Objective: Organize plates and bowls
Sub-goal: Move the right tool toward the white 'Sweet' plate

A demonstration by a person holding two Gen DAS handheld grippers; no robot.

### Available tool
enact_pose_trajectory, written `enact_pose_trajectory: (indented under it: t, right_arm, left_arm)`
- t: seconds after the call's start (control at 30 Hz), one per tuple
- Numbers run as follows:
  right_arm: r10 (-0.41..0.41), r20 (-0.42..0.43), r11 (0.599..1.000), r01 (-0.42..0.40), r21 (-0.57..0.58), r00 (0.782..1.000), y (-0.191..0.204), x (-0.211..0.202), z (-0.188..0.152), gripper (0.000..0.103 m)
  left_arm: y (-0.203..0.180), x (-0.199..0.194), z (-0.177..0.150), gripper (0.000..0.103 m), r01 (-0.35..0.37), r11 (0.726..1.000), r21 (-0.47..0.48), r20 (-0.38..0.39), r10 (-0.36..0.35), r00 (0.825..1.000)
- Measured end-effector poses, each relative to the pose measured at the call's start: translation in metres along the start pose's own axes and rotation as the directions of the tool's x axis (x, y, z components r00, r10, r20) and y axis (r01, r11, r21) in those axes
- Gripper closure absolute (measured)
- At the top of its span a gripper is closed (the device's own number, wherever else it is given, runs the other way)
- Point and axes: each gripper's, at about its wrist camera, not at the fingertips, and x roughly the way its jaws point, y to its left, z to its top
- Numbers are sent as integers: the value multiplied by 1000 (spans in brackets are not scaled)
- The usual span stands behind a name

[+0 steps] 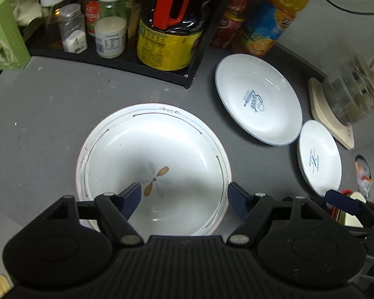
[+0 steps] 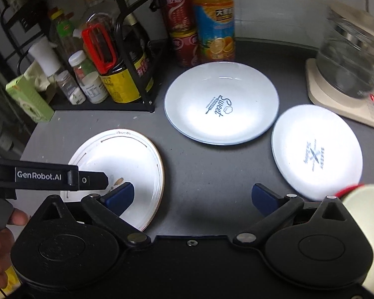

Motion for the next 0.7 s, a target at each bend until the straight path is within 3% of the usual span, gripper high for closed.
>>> enact_pose_trajectory:
  t: [0.33,0.53,0.7]
  right_arm:
    - [30,-35,996,-33,-80,999,-31,21,31,0]
    - [26,-22,995,-28,-93,999,-56,30,49,1]
    - [15,-14,996,-16,-83,1000,-79,42,64,11]
  left_arm:
    - [-16,19,12,28,-21,993,-116,5,21,1000]
    - [-27,29,23,28,8,983,-184,41,0,999]
    - [-36,40,33,29,21,972,-232,79,-2,997]
